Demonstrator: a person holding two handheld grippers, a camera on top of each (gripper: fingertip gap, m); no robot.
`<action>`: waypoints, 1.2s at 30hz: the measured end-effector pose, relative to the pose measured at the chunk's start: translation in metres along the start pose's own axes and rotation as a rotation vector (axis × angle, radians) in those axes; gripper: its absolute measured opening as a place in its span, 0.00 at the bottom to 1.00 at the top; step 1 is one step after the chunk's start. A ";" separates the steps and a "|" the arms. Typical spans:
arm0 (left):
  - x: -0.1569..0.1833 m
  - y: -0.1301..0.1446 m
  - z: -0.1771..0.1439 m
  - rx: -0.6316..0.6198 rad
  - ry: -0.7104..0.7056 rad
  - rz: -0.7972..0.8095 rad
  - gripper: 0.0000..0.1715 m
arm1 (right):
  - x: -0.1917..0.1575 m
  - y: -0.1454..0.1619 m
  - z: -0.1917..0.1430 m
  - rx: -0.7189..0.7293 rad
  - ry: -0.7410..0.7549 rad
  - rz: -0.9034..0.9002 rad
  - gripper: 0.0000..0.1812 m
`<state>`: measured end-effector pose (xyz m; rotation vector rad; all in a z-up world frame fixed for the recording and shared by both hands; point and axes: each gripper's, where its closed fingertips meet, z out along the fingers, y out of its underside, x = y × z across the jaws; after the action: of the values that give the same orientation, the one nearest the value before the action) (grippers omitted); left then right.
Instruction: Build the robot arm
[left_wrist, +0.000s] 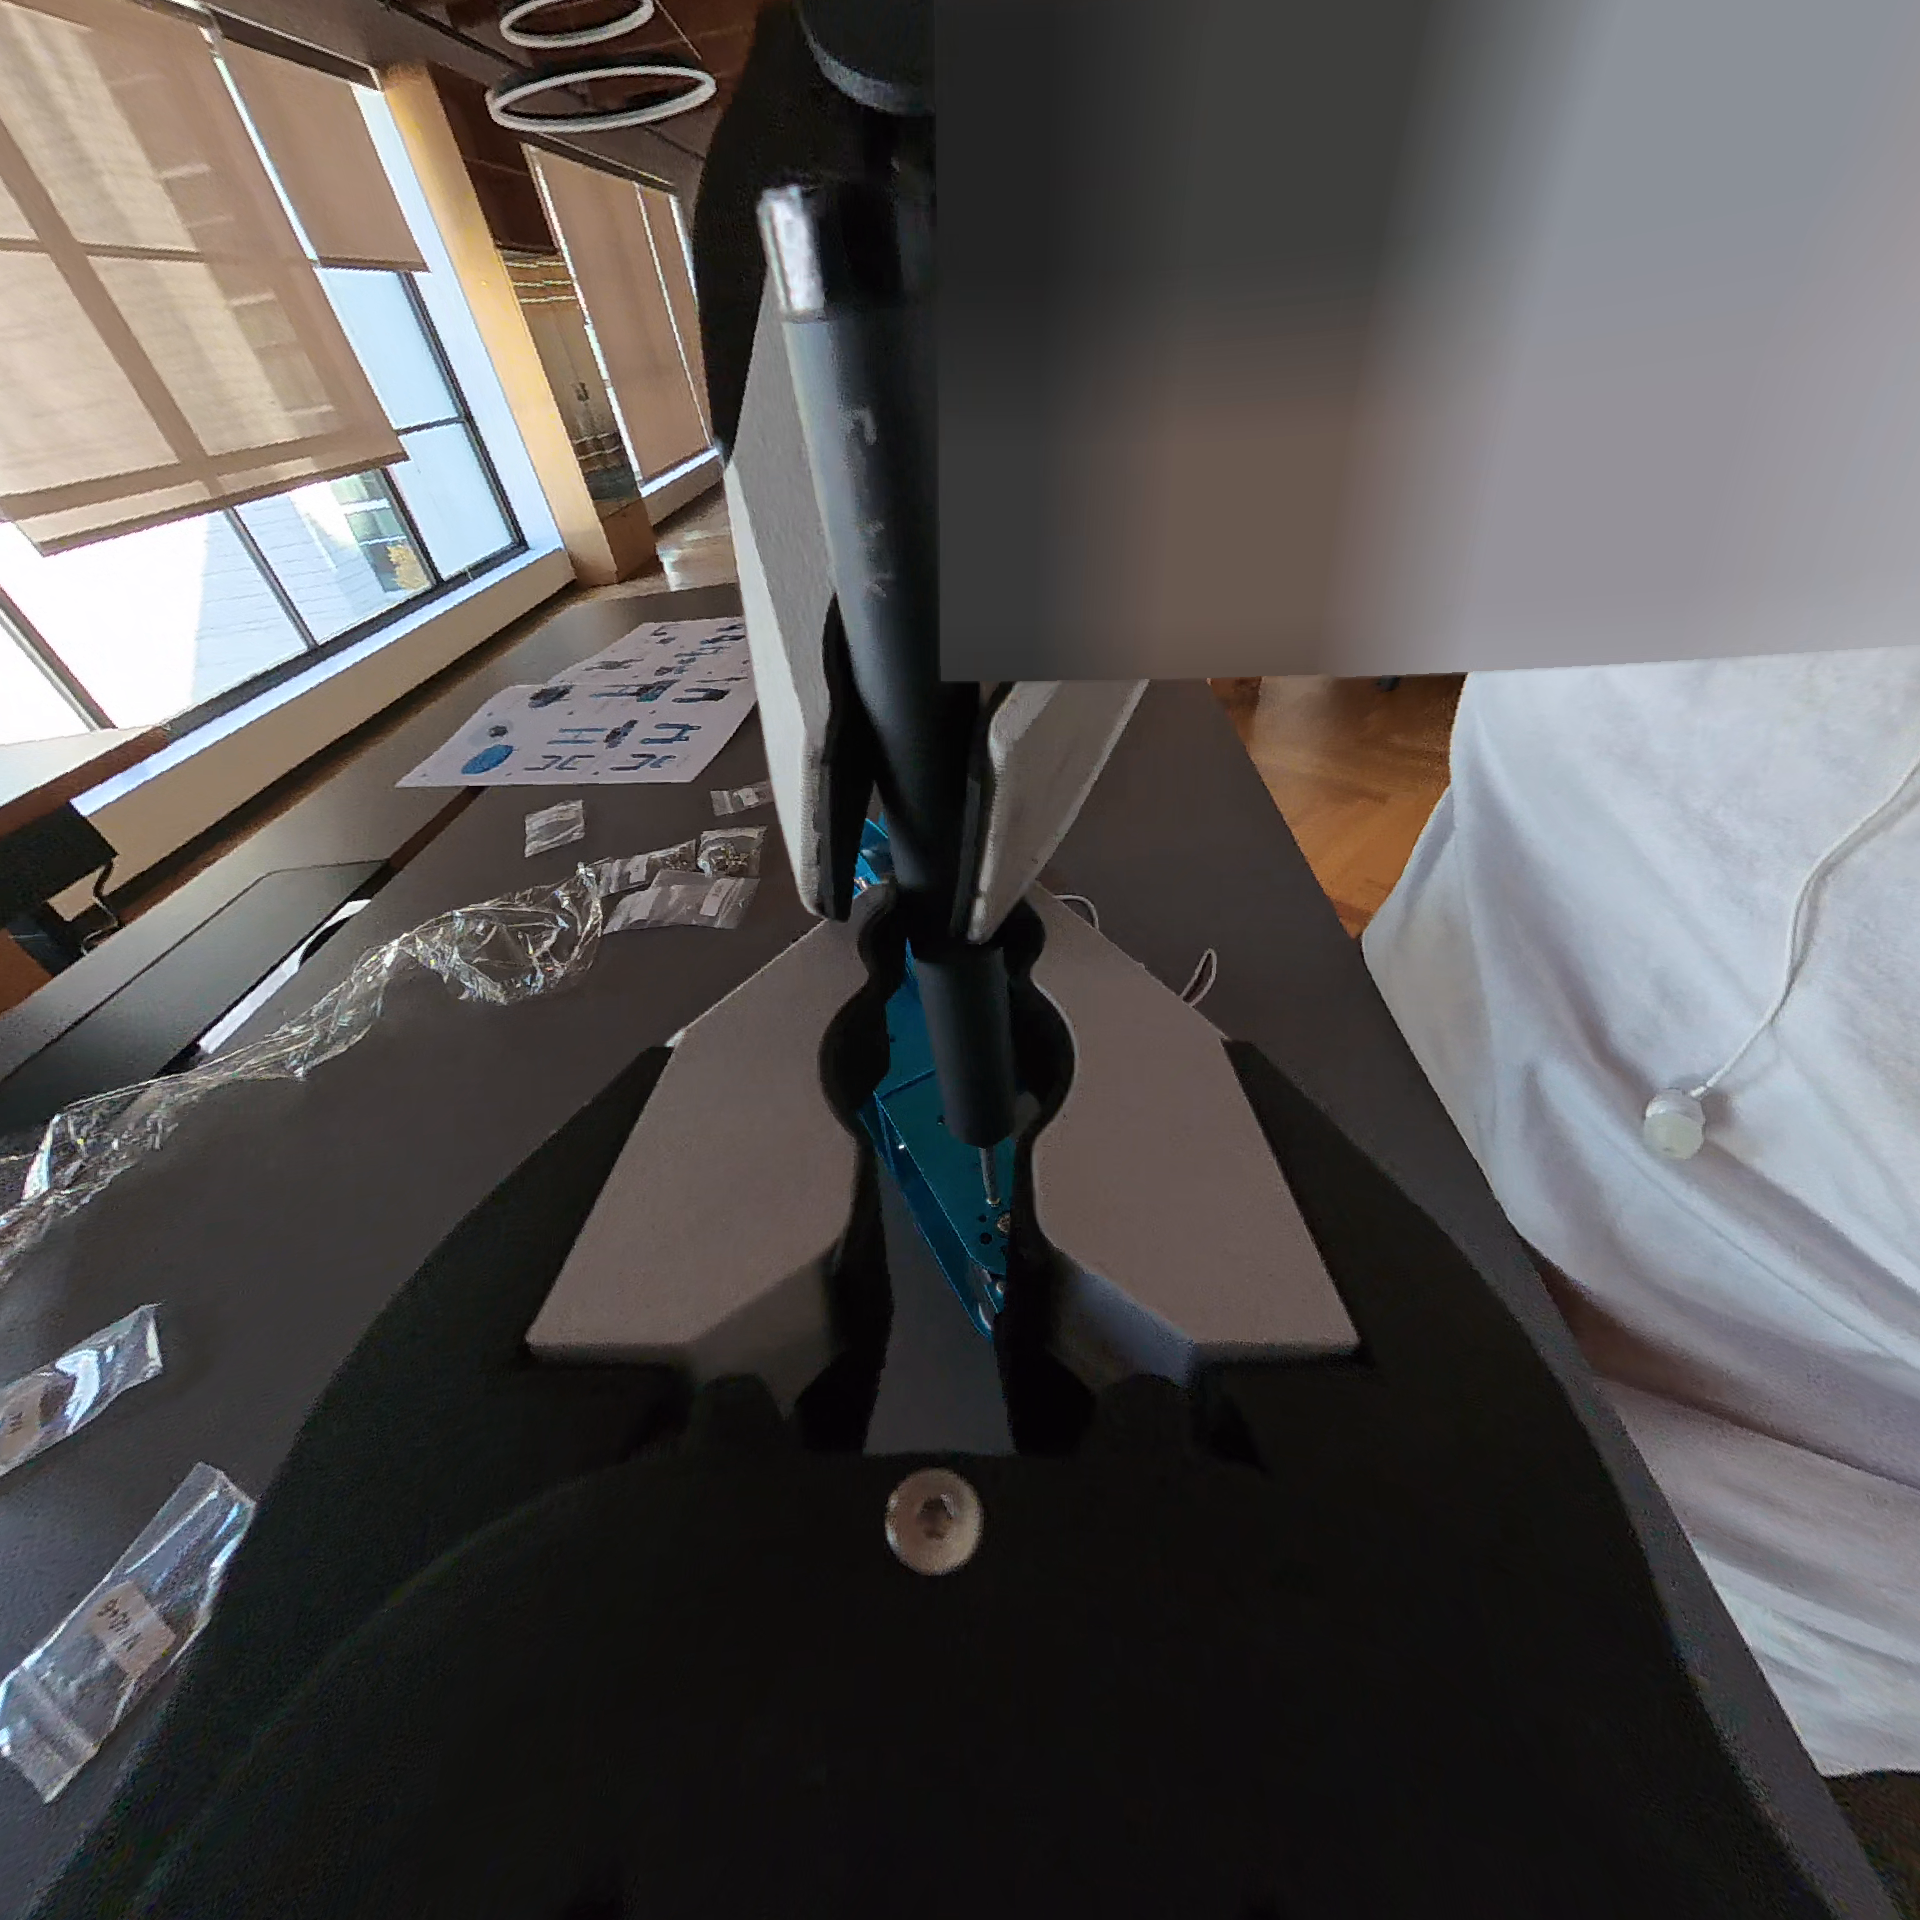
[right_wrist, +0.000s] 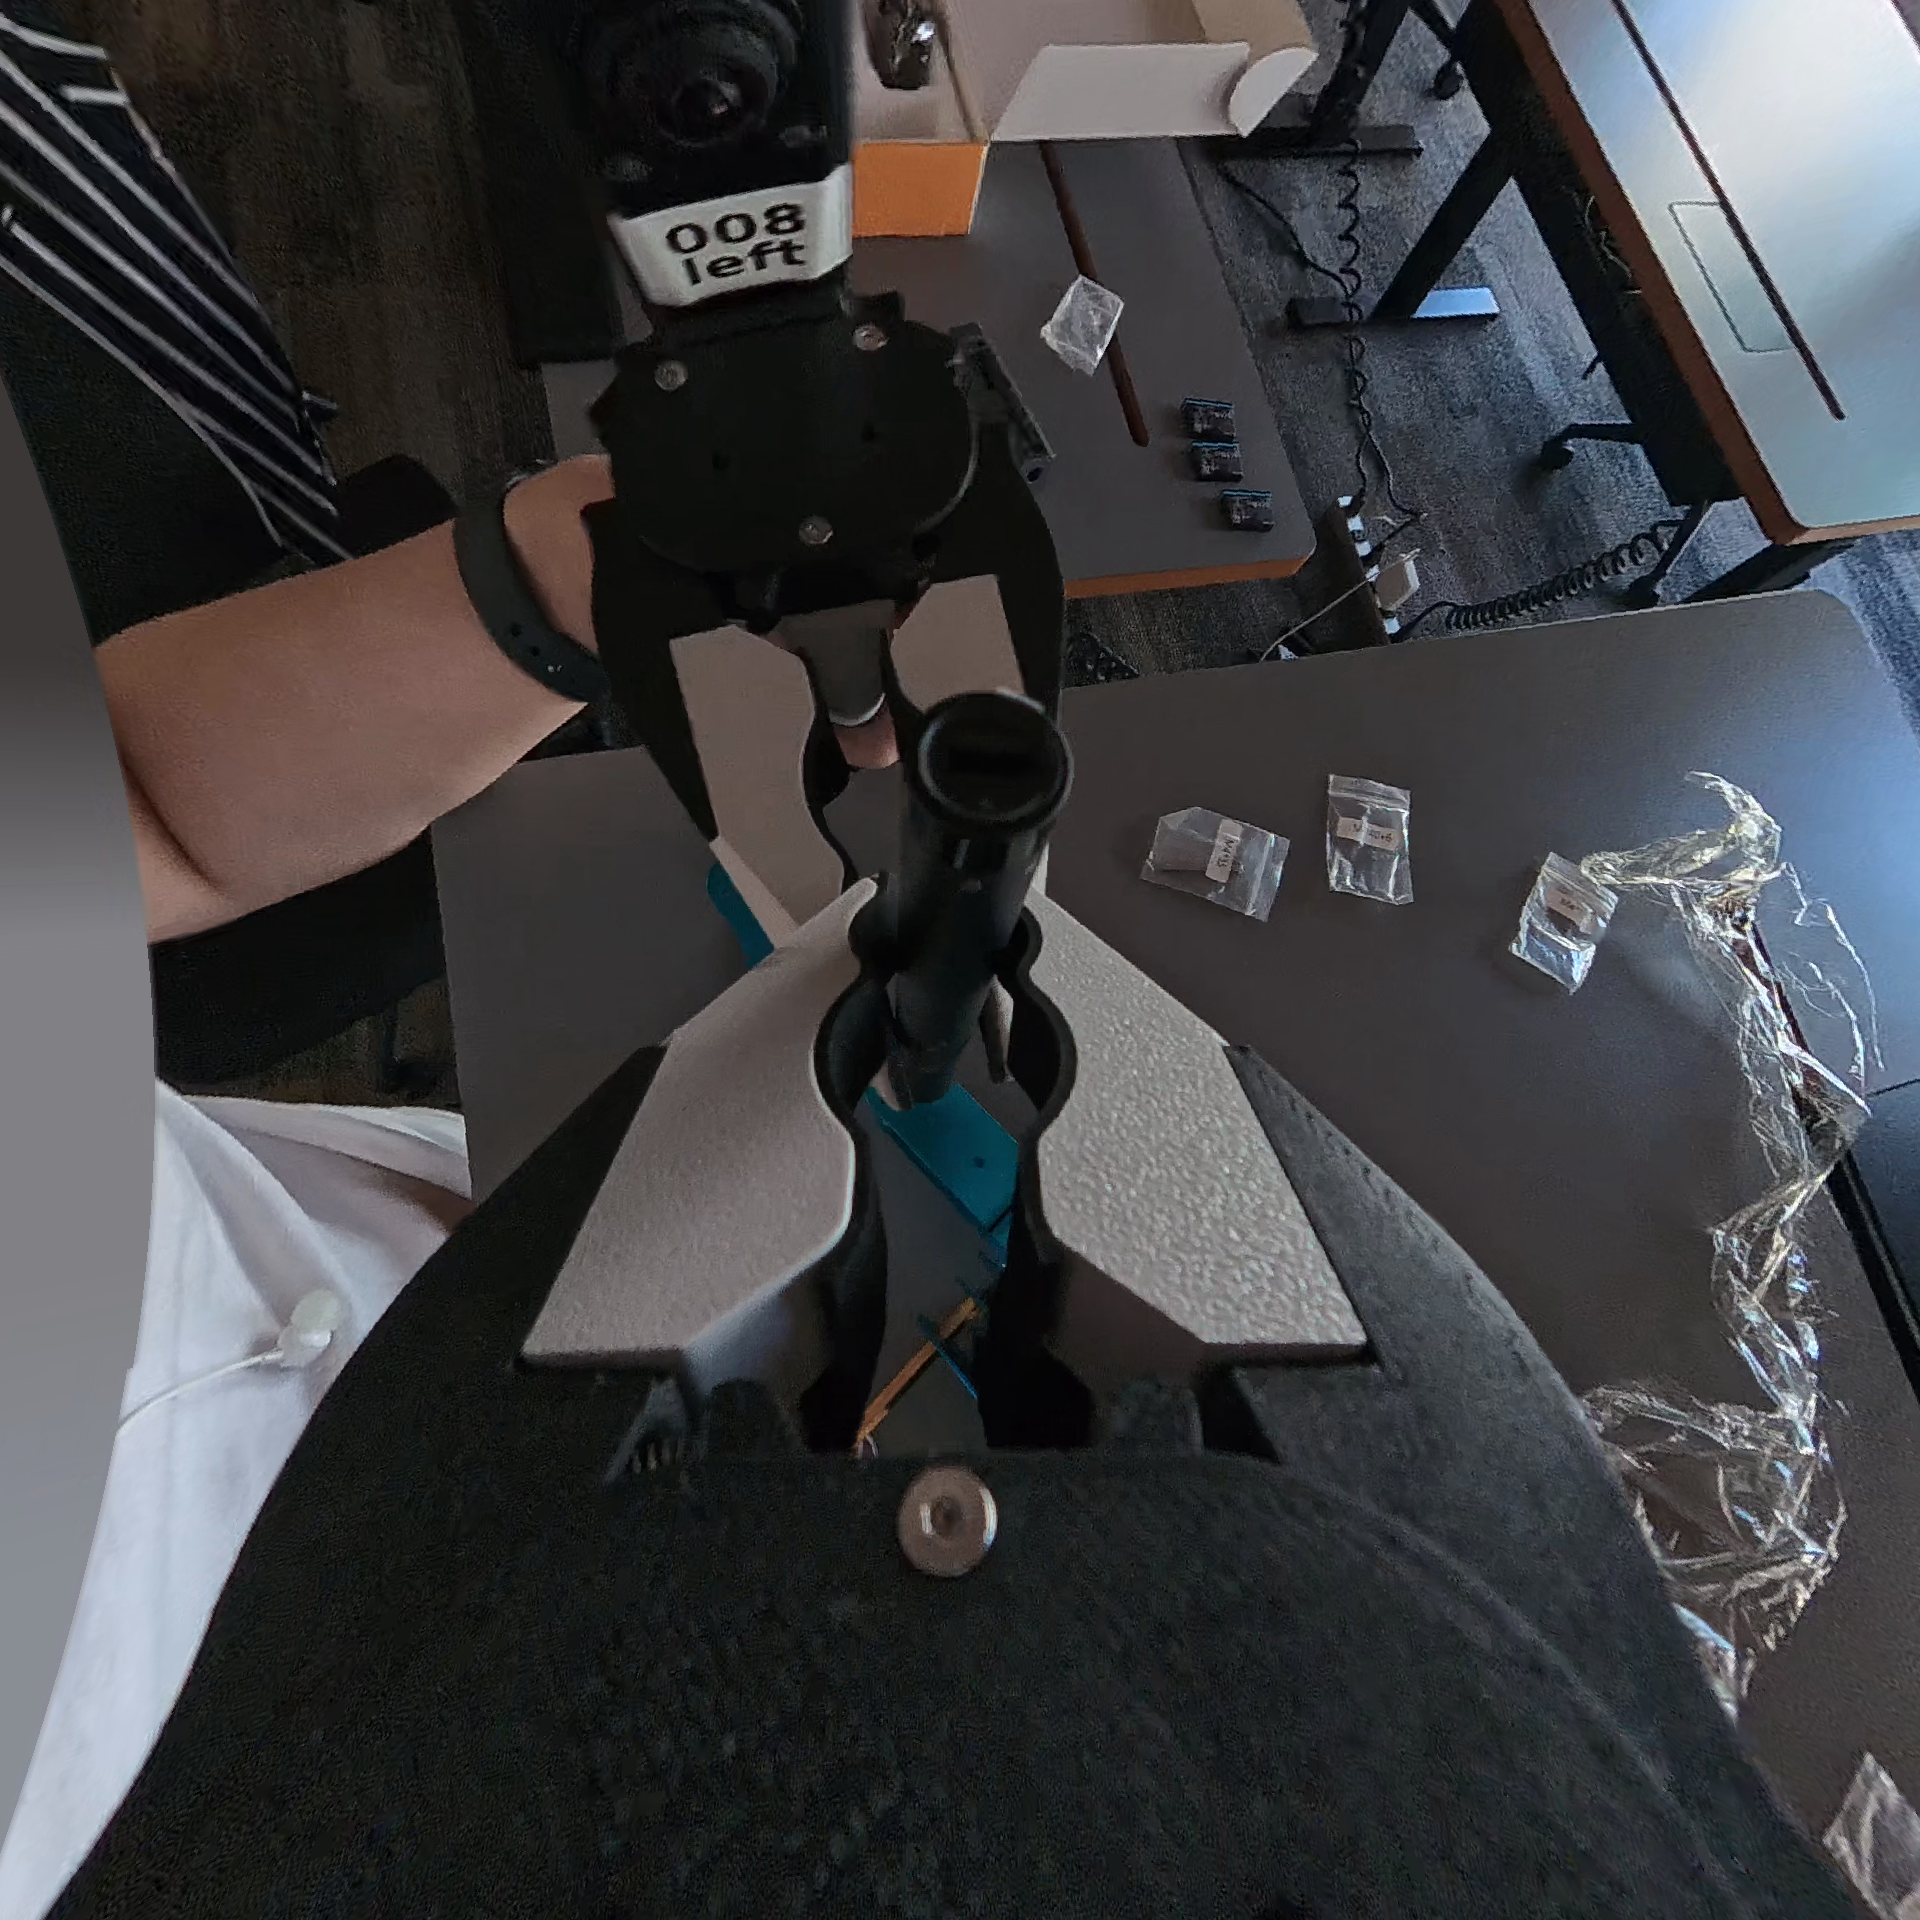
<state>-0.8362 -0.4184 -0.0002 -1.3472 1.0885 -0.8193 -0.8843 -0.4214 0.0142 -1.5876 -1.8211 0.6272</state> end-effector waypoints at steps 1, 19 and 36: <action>0.002 0.000 0.000 0.000 0.022 -0.012 0.10 | -0.003 0.000 0.000 -0.009 -0.021 -0.019 0.10; -0.005 -0.005 0.003 -0.018 -0.025 -0.034 0.14 | -0.003 -0.002 -0.002 0.013 -0.077 0.001 0.10; -0.011 -0.002 -0.018 -0.018 -0.101 -0.087 0.25 | 0.004 -0.011 -0.014 0.103 -0.277 -0.073 0.09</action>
<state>-0.8563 -0.4143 0.0053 -1.4435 0.9662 -0.7981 -0.8814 -0.4200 0.0324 -1.4148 -1.9996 0.9297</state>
